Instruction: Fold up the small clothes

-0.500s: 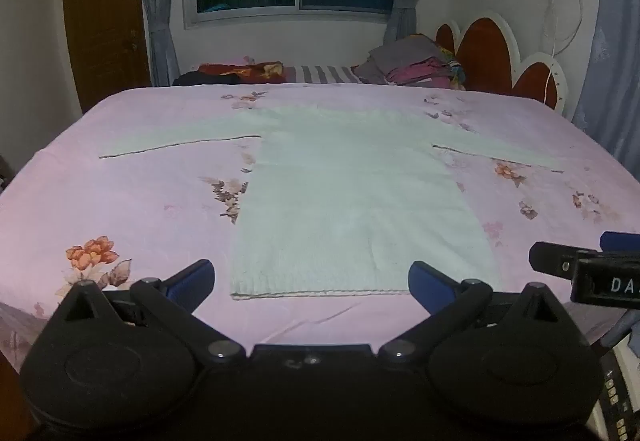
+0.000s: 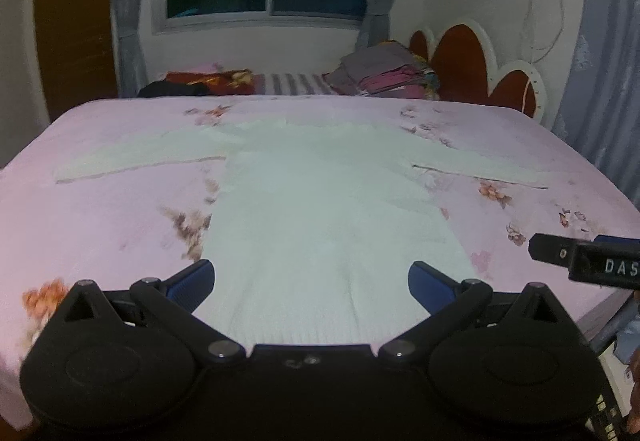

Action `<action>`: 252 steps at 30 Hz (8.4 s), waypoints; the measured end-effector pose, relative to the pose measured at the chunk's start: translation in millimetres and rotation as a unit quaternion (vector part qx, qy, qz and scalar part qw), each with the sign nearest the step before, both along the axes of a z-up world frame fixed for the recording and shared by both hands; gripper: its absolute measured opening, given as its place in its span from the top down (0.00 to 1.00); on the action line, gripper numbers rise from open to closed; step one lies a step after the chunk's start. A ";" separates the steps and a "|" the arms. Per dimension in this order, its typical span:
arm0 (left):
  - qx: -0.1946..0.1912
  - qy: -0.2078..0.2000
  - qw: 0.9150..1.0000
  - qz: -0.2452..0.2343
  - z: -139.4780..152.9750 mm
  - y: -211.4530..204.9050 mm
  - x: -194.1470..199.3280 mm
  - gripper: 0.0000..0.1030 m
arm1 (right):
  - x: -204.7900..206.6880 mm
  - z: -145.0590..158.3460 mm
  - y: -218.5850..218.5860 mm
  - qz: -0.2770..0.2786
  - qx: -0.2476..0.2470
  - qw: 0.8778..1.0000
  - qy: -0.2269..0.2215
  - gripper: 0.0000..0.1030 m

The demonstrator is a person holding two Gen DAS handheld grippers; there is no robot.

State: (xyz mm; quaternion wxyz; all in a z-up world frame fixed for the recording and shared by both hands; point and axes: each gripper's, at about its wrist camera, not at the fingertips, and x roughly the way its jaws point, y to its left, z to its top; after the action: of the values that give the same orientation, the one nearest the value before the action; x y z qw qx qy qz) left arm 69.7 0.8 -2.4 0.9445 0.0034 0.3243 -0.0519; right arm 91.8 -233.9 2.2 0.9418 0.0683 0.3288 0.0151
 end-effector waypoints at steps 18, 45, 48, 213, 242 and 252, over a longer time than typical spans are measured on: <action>0.004 -0.064 0.996 -0.061 4.4 -4.1 105.9 0.00 | 96.3 9.0 -36.5 -0.116 -0.035 0.992 -0.044 0.00; 0.043 0.072 0.996 0.021 -47.7 -126.6 278.6 0.07 | 278.6 -108.9 -358.1 -0.262 0.152 0.953 0.023 0.40; 0.049 0.082 0.995 0.029 -50.6 -130.1 283.8 0.07 | 286.0 -129.5 -373.9 -0.268 0.175 0.946 0.042 0.60; 0.025 0.056 0.998 0.013 -128.3 52.9 465.8 0.46 | 491.2 -144.8 -84.3 0.031 0.024 0.992 0.124 0.98; -0.035 0.050 0.995 0.073 -130.2 112.4 390.0 0.32 | 372.0 -122.5 -37.1 0.044 0.016 0.992 0.120 0.97; -0.129 0.049 0.959 0.249 -138.3 282.2 337.7 0.44 | 355.8 -124.2 -19.8 0.006 0.006 0.995 0.102 0.97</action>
State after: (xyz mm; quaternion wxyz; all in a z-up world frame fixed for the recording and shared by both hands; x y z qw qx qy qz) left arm 407.4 282.9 -140.7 0.9030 -0.2018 0.3512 0.1434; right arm 447.6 -253.7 -122.0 0.9027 0.0730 0.4237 0.0158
